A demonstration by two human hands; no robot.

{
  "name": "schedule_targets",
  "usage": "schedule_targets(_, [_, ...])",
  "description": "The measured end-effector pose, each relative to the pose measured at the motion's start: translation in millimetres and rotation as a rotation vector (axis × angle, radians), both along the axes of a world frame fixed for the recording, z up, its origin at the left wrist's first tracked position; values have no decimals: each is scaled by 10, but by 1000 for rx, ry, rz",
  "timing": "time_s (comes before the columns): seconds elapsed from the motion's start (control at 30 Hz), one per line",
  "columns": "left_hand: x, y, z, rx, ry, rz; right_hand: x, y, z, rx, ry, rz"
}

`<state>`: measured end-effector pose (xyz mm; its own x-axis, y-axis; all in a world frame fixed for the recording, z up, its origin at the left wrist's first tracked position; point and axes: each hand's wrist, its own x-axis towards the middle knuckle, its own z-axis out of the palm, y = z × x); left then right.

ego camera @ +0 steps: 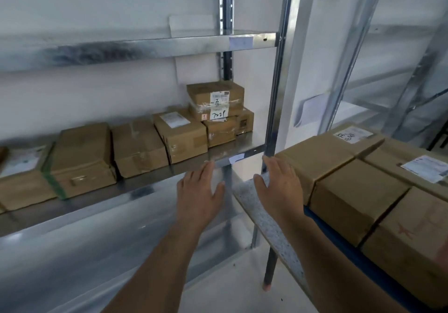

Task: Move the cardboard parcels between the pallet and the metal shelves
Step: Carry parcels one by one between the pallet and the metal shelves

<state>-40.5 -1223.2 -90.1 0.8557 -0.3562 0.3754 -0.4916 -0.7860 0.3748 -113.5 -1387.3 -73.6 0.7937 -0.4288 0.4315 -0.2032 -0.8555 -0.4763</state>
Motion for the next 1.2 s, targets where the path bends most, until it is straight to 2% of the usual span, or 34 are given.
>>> schedule_targets(0.33, [1504, -11, 464, -35, -91, 5, 1537, -83, 367, 45, -43, -67])
schedule_targets(0.53, [2227, -123, 522, -120, -22, 36, 2179, -219, 432, 69, -47, -107])
schedule_targets(0.77, [2805, -396, 527, -129, 45, 93, 2793, -604, 451, 101, -51, -63])
schedule_targets(0.9, [2998, -536, 560, -183, 151, 139, 3150, -835, 489, 184, -59, -65])
schedule_targets(1.07, [3234, -792, 687, -205, 196, 163, 3521, -1123, 513, 277, 3, -84])
schedule_targets(1.2, [3319, -987, 694, -278, 285, 191, 3683, -1294, 484, 337, 31, -21])
